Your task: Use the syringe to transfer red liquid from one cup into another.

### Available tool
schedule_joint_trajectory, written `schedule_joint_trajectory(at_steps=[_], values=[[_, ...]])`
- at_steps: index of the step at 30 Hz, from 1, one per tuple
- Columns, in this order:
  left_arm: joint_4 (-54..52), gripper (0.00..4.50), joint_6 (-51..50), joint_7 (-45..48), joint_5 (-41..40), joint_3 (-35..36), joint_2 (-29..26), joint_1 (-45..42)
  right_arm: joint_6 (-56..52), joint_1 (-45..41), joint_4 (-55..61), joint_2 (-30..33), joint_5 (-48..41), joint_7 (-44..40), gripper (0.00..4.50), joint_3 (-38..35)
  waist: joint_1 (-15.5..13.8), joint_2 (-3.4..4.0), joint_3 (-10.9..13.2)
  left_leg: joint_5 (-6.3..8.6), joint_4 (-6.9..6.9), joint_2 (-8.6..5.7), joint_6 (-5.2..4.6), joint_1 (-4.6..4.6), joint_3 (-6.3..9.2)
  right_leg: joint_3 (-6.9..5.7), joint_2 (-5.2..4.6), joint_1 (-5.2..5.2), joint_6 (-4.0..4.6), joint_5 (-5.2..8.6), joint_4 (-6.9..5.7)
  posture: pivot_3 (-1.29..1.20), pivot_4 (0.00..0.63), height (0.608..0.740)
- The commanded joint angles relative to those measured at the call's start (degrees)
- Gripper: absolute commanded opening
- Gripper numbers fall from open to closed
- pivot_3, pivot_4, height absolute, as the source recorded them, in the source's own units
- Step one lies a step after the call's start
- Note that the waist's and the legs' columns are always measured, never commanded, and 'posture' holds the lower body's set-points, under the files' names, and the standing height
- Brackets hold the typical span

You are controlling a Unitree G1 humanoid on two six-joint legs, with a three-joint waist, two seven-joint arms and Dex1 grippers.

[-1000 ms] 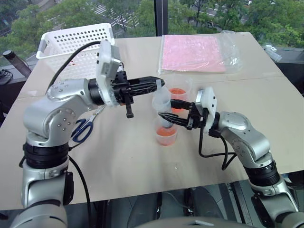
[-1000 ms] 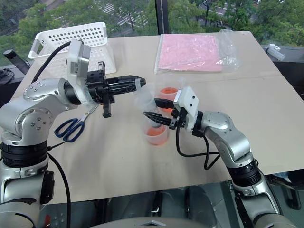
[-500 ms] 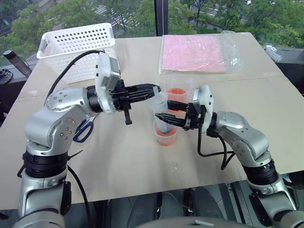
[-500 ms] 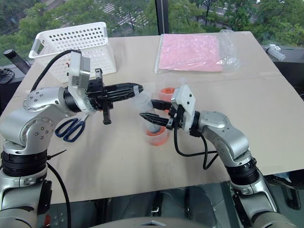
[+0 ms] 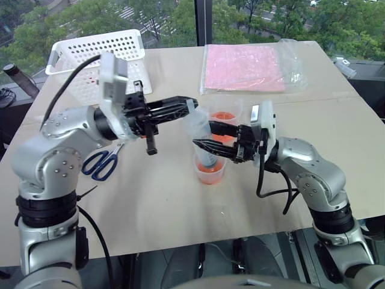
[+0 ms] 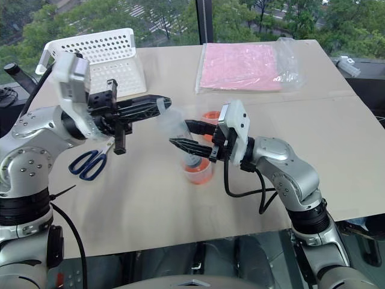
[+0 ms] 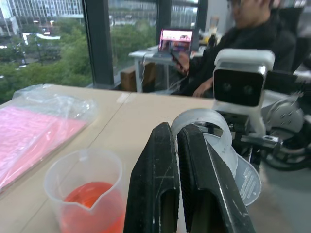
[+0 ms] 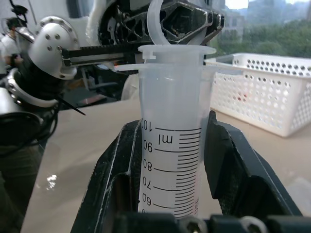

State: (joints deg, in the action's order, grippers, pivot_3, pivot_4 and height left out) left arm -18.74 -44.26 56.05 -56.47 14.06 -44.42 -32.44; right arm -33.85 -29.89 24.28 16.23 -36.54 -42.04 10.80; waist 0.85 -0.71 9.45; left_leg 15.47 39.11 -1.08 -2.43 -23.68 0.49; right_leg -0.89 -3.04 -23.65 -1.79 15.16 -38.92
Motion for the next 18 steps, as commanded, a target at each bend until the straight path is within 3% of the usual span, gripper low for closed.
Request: schedule_joint_trajectory(at_steps=[1, 3, 9, 14, 18], values=[[2.8, 0.31, -1.3, 4.8, -1.3, 0.9, -2.8, 0.5, 1.6, -2.7, 3.6, -1.2, -3.3, 2.2, 1.4, -5.3, 0.0, 0.0, 0.0, 0.0, 0.0, -0.01, 0.0, 0.0, -0.01, 0.0, 0.02, 0.0, 0.0, 0.0, 0.01, 0.0, 0.15, 0.74], [4.2, 1.0, -0.9, 5.3, -0.9, 1.7, -3.8, 0.8, 1.4, -2.9, 3.6, -1.4, -3.6, 2.8, 1.4, -5.5, 0.0, 0.01, 0.0, 0.0, 0.0, -0.01, 0.0, -0.01, -0.01, 0.0, 0.02, -0.01, 0.0, 0.0, 0.01, 0.0, 0.15, 0.74], [7.4, 3.71, -3.6, 2.2, -3.0, 4.8, -5.2, 0.0, -0.1, -3.9, 3.4, -0.9, -5.0, 3.9, 1.39, -6.8, 0.0, 0.01, 0.0, 0.0, -0.01, -0.01, 0.0, -0.02, 0.03, -0.02, 0.0, -0.01, 0.0, 0.0, 0.02, 0.0, 0.15, 0.74], [3.6, 3.74, -9.0, 5.3, -8.1, 7.5, -9.1, 5.7, -2.6, -6.5, 3.2, -0.7, -9.7, 6.4, 1.39, -10.3, 0.4, 0.01, 0.0, 0.0, -0.03, -0.01, 0.0, -0.02, -0.03, 0.04, -0.04, -0.03, 0.0, 0.0, 0.02, 0.0, 0.15, 0.74], [-0.3, 3.74, -8.6, 4.7, -9.6, 8.2, -8.1, 9.4, -6.5, -7.6, 3.5, -1.2, -16.1, 9.5, 1.39, -12.9, 0.0, 0.01, 0.0, 0.0, -0.04, 0.02, 0.0, -0.01, 0.01, 0.0, -0.05, -0.02, 0.01, 0.0, 0.01, 0.0, 0.15, 0.74]])
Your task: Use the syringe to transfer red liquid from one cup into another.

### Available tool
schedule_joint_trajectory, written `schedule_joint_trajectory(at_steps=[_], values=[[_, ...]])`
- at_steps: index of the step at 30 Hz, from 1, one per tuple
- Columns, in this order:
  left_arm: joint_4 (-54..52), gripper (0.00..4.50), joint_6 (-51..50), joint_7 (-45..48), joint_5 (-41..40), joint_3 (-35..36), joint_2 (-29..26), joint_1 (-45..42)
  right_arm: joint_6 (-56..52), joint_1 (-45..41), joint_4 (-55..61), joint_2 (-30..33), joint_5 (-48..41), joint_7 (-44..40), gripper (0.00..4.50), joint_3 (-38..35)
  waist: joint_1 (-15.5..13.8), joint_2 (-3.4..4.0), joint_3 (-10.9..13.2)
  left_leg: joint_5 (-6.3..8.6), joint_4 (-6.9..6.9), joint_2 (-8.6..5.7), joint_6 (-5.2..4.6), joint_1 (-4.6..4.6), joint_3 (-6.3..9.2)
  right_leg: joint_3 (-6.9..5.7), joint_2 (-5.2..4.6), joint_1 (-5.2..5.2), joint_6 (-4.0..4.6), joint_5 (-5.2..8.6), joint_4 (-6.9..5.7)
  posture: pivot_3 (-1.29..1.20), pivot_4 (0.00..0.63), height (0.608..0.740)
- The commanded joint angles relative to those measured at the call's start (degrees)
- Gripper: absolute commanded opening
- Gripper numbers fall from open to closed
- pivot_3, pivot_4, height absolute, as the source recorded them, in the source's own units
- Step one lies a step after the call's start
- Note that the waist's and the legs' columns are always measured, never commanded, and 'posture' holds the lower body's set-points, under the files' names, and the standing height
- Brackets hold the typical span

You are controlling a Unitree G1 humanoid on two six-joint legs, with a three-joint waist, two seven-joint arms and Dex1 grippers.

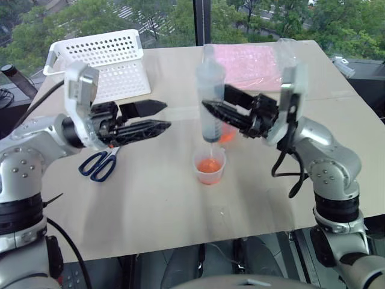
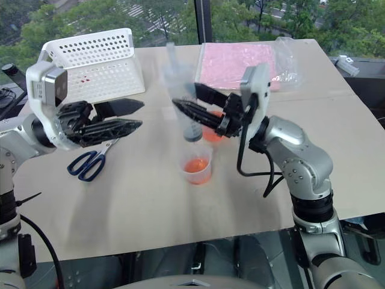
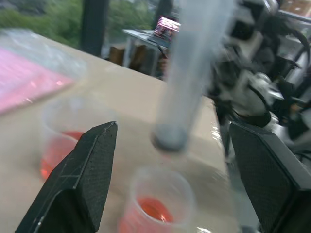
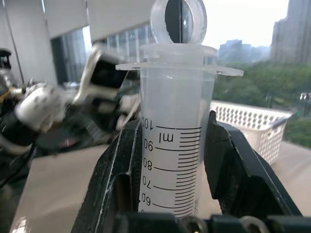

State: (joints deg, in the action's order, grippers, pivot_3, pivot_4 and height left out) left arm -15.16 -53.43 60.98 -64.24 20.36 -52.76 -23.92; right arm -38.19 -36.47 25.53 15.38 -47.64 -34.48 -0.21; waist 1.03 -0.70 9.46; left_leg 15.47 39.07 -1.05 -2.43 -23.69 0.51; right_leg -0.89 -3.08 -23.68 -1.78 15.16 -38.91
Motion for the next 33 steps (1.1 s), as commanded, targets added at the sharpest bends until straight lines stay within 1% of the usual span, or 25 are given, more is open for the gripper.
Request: schedule_joint_trajectory(at_steps=[1, 4, 6, 8, 10, 12, 15, 17, 19, 21, 22, 23, 25, 28, 30, 33], values=[[-4.9, 3.74, 0.6, -1.1, -2.2, 1.7, 0.7, 1.5, -2.7, -0.8, 2.5, -0.2, -5.7, 2.4, 1.39, -2.0, -0.3, 0.0, 0.0, 0.0, 0.0, 0.0, 0.0, 0.0, 0.0, 0.0, -0.01, 0.0, 0.0, 0.0, 0.01, 0.0, 0.15, 0.74], [-7.8, 3.74, 0.0, -2.4, -3.5, 1.9, 1.1, 4.3, -3.5, 0.2, 3.2, 0.4, -7.6, 3.7, 1.39, -2.6, -0.3, 0.0, 0.0, 0.0, 0.0, -0.02, -0.01, -0.02, -0.01, 0.01, -0.05, 0.01, 0.0, 0.0, 0.03, 0.0, 0.15, 0.74], [-10.1, 3.74, 0.9, -0.9, -2.2, 2.1, 0.3, 7.9, -4.7, 1.0, 3.8, 1.8, -9.9, 4.9, 1.39, -4.5, -0.1, 0.0, 0.0, 0.0, 0.0, -0.03, -0.01, -0.02, -0.02, 0.02, -0.05, 0.01, 0.0, 0.0, 0.03, 0.0, 0.15, 0.74], [-12.1, 3.74, 1.4, -0.5, -2.1, 2.8, -0.1, 10.8, -7.9, 2.1, 4.6, 4.9, -15.0, 7.5, 1.39, -7.7, -0.2, 0.01, 0.0, 0.0, -0.04, -0.02, -0.01, -0.02, -0.02, 0.02, -0.06, 0.0, 0.0, 0.0, 0.04, 0.0, 0.15, 0.74], [-13.3, 3.74, 2.0, -0.8, -2.6, 3.5, 0.1, 12.4, -12.0, 3.0, 4.4, 8.3, -23.3, 11.0, 1.39, -10.4, -0.4, 0.01, 0.0, 0.0, -0.05, -0.01, 0.0, -0.01, -0.02, 0.02, -0.06, 0.0, 0.01, 0.0, 0.05, 0.0, 0.15, 0.74], [-15.4, 3.74, 3.4, 0.7, -1.8, 4.0, 0.0, 14.8, -15.3, 4.7, 4.6, 13.5, -31.7, 14.8, 1.39, -13.2, -0.4, 0.02, 0.0, 0.0, -0.04, 0.0, -0.01, -0.02, -0.01, 0.01, -0.09, 0.02, 0.01, 0.0, 0.06, 0.0, 0.15, 0.74], [-17.9, 3.74, 5.1, 0.3, -1.8, 4.6, 0.6, 17.0, -20.6, 8.8, 3.9, 25.1, -41.2, 20.0, 1.39, -16.9, -0.5, 0.05, 0.0, 0.04, -0.05, -0.01, -0.08, -0.03, -0.04, 0.01, -0.15, 0.05, 0.02, 0.01, 0.12, 0.0, 0.15, 0.74], [-19.3, 3.74, 6.5, 0.3, -1.1, 4.3, 0.8, 17.8, -24.8, 11.4, 1.1, 31.9, -42.7, 23.7, 1.39, -16.5, -0.5, 0.1, 0.1, 0.05, -0.04, 0.02, -0.09, -0.05, -0.05, 0.0, -0.12, 0.07, 0.03, 0.01, 0.15, 0.0, 0.15, 0.74], [-20.4, 3.74, 7.3, 0.0, -0.9, 3.8, 1.0, 18.5, -26.9, 12.3, -2.7, 35.2, -37.4, 27.6, 1.39, -14.3, -0.3, 0.03, 0.0, 0.16, -0.04, 0.04, -0.27, 0.01, -0.09, 0.0, -0.12, 0.11, 0.03, 0.02, 0.13, 0.0, 0.15, 0.74], [-20.6, 3.74, 8.1, -0.8, -0.6, 3.2, 1.6, 18.7, -28.9, 10.2, -11.0, 37.4, -26.6, 28.8, 1.39, -8.2, -0.1, 0.03, 0.0, 0.16, -0.02, 0.06, -0.29, 0.03, -0.19, 0.07, -0.08, 0.12, 0.03, 0.02, 0.1, 0.0, 0.15, 0.74], [-20.2, 3.74, 8.5, -1.7, -0.4, 2.9, 2.2, 18.3, -28.5, 9.1, -15.0, 37.6, -22.2, 28.5, 1.39, -5.9, 0.0, 0.04, 0.0, 0.17, -0.01, 0.07, -0.3, 0.07, -0.28, 0.14, -0.05, 0.12, 0.03, 0.01, 0.09, 0.0, 0.15, 0.74], [-19.5, 3.74, 8.6, -2.5, -0.6, 2.6, 2.6, 17.9, -27.7, 8.0, -18.2, 38.0, -17.6, 26.0, 1.39, -2.9, -0.1, 0.05, 0.0, 0.17, -0.01, 0.07, -0.3, 0.1, -0.33, 0.17, -0.04, 0.13, 0.03, 0.01, 0.07, 0.0, 0.15, 0.74], [-18.8, 3.74, 9.2, -2.9, 0.0, 2.2, 2.8, 17.4, -26.0, 6.3, -22.2, 38.2, -11.6, 20.6, 1.39, 1.3, -0.3, 0.06, 0.0, 0.17, 0.02, 0.07, -0.31, 0.09, -0.36, 0.18, -0.02, 0.11, 0.03, 0.01, 0.07, 0.0, 0.15, 0.74], [-18.8, 3.74, 10.4, -2.8, 1.6, 1.6, 3.0, 17.9, -22.7, 1.9, -29.3, 36.9, -1.8, 13.3, 1.39, 8.4, -0.3, 0.07, 0.0, 0.17, 0.0, 0.11, -0.3, 0.03, -0.34, 0.16, 0.06, 0.08, 0.01, 0.01, 0.1, 0.0, 0.15, 0.74], [-19.2, 3.74, 10.9, -3.3, 1.9, 1.8, 3.4, 18.8, -21.4, -2.7, -35.8, 33.8, 2.6, 10.2, 1.39, 10.7, -0.2, 0.01, 0.0, 0.19, 0.02, 0.13, -0.35, -0.01, -0.34, 0.15, 0.06, 0.09, 0.0, 0.0, 0.16, 0.0, 0.15, 0.74], [-20.5, 3.74, 11.3, -4.4, 1.8, 2.1, 3.9, 20.3, -19.7, -8.4, -44.4, 29.9, 7.7, 6.7, 1.39, 11.5, -0.1, -0.02, 0.0, 0.21, 0.09, 0.13, -0.37, 0.01, -0.41, 0.21, 0.04, 0.1, -0.01, -0.01, 0.17, 0.0, 0.15, 0.74]])
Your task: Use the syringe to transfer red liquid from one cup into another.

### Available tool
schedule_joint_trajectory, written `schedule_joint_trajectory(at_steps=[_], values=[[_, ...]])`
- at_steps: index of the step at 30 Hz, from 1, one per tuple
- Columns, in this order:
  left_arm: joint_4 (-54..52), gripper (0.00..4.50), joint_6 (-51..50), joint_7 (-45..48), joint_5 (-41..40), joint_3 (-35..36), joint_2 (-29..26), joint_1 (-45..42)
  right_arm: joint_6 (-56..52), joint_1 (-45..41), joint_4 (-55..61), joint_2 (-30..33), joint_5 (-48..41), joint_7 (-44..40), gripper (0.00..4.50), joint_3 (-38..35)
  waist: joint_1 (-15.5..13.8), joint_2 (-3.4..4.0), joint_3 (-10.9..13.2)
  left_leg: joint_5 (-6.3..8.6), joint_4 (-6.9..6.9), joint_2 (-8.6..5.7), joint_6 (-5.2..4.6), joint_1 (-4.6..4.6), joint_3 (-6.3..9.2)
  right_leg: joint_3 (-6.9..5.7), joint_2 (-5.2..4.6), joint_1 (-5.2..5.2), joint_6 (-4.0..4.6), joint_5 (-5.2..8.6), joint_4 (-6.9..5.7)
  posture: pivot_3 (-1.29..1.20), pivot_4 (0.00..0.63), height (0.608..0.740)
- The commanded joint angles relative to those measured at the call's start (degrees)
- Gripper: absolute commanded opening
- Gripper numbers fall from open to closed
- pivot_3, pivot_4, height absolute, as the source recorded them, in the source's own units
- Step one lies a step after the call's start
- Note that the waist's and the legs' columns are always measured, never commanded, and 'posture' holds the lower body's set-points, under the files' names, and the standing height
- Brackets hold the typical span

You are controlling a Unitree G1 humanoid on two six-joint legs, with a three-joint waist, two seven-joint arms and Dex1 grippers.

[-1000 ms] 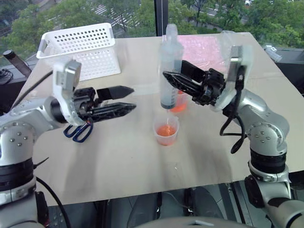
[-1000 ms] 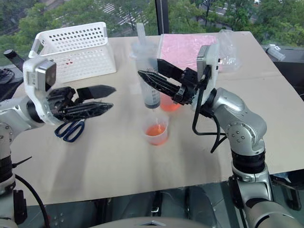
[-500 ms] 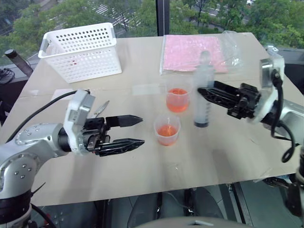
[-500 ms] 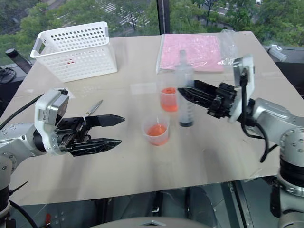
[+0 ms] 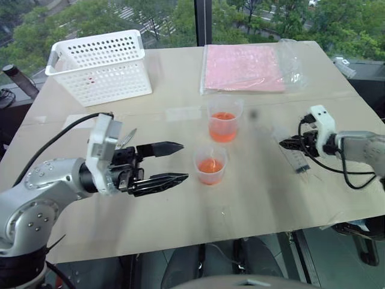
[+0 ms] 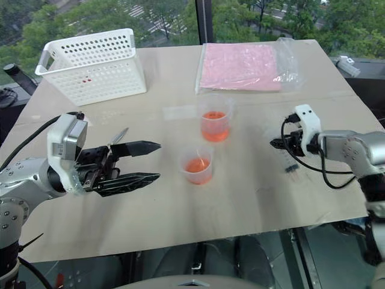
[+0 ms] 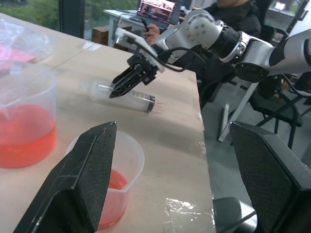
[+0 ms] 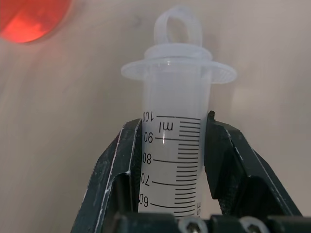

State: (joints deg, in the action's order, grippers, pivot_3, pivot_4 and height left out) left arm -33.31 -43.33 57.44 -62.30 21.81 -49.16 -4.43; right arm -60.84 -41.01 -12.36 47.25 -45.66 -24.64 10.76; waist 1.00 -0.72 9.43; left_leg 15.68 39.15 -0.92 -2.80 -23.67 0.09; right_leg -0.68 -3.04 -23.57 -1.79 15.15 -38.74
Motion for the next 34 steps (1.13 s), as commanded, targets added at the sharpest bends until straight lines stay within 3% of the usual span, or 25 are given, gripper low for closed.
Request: schedule_joint_trajectory(at_steps=[1, 2, 6, 8, 9, 14, 19, 22, 27, 31, 34], values=[[-2.7, 3.74, 1.3, -1.4, -0.4, 0.8, 0.4, 1.3, 3.7, -5.2, -8.9, -2.8, 7.7, -4.3, 1.39, 0.6, -0.1, -0.03, 0.0, 0.02, 0.0, 0.0, -0.03, 0.01, -0.01, 0.01, -0.01, 0.01, 0.0, 0.0, -0.03, 0.0, 0.15, 0.74], [-3.2, 3.74, 1.3, -1.9, -0.7, 0.9, 0.5, 1.7, 4.6, -6.3, -11.1, -3.4, 9.6, -5.4, 1.39, 0.7, -0.2, -0.02, 0.0, 0.02, 0.01, 0.0, -0.03, 0.02, -0.01, 0.0, -0.01, 0.0, 0.0, 0.0, -0.03, 0.0, 0.15, 0.74], [-4.9, 3.74, 1.3, -3.5, -1.6, 1.6, 0.7, 3.7, 7.6, -7.9, -16.6, -3.5, 15.1, -12.0, 3.19, 0.9, -0.7, 0.0, 0.0, -0.07, 0.0, 0.0, 0.13, -0.04, 0.05, -0.06, -0.05, -0.02, 0.01, 0.0, -0.02, 0.0, 0.15, 0.74], [-5.2, 3.74, 1.4, -4.6, -2.2, 2.0, 0.8, 4.1, 9.5, -5.7, -12.4, -0.9, 16.6, -16.4, 4.25, 0.5, -0.7, 0.02, 0.0, -0.06, -0.01, 0.0, 0.13, -0.05, 0.06, -0.06, -0.08, -0.02, 0.01, 0.0, 0.01, 0.0, 0.15, 0.74], [-5.4, 3.74, 1.4, -5.2, -2.6, 2.2, 0.8, 4.3, 10.7, -3.9, -8.9, 0.7, 16.7, -18.5, 4.45, -0.2, -1.0, 0.04, 0.0, -0.06, -0.01, 0.0, 0.12, -0.06, 0.06, -0.07, -0.08, -0.02, 0.01, 0.0, 0.02, 0.0, 0.15, 0.74], [-6.3, 3.74, 1.9, -10.3, -2.0, 3.3, 1.7, 6.0, 18.5, 11.9, 16.0, 8.0, 10.6, -27.8, 4.45, -15.3, -1.8, 0.24, 0.1, -0.03, -0.08, 0.0, 0.09, -0.16, 0.12, -0.12, -0.11, -0.07, 0.0, 0.0, 0.15, 0.0, 0.15, 0.74], [-4.6, 3.74, 3.8, -13.2, 3.3, 3.9, 3.1, 9.7, 19.2, 31.6, 36.4, 5.8, 5.5, -25.8, 4.45, -33.9, -1.8, 0.22, 0.1, 0.1, -0.14, 0.05, -0.12, -0.04, 0.14, -0.12, -0.08, 0.02, 0.0, 0.0, 0.17, 0.0, 0.15, 0.74], [-3.4, 3.74, 6.3, -12.8, 7.5, 4.9, 4.3, 14.1, 24.9, 45.4, 46.9, -0.1, 6.1, -25.9, 4.45, -45.4, -2.0, 0.21, 0.0, 0.1, -0.14, 0.05, -0.12, -0.03, 0.16, -0.15, -0.07, 0.07, 0.0, 0.01, 0.17, 0.0, 0.15, 0.74], [-3.4, 3.74, 9.5, -10.4, 11.8, 9.1, 5.3, 23.4, 30.6, 66.3, 53.5, -9.7, 6.2, -28.5, 4.45, -59.9, -1.9, 0.2, 0.0, 0.1, -0.13, 0.03, -0.13, 0.07, 0.16, -0.15, -0.08, 0.23, -0.01, 0.01, 0.26, 0.0, 0.15, 0.74], [-3.8, 3.74, 8.9, -12.3, 11.2, 12.7, 5.7, 25.7, 40.2, 78.2, 52.9, -15.1, 10.6, -32.8, 4.45, -63.2, -1.9, 0.24, 0.0, 0.14, -0.16, 0.09, -0.16, 0.58, 0.17, -0.15, -0.08, 0.69, 0.11, 0.11, 0.32, 0.0, 0.15, 0.74], [-3.9, 3.74, 8.4, -12.8, 11.3, 13.0, 6.0, 27.0, 43.1, 80.2, 51.2, -15.9, 11.4, -32.7, 4.45, -62.6, -1.7, 0.35, -0.1, 0.15, -0.58, 0.16, -0.17, 1.28, 0.16, -0.12, -0.1, 1.38, 0.22, 0.19, 0.8, 0.0, 0.15, 0.74]])
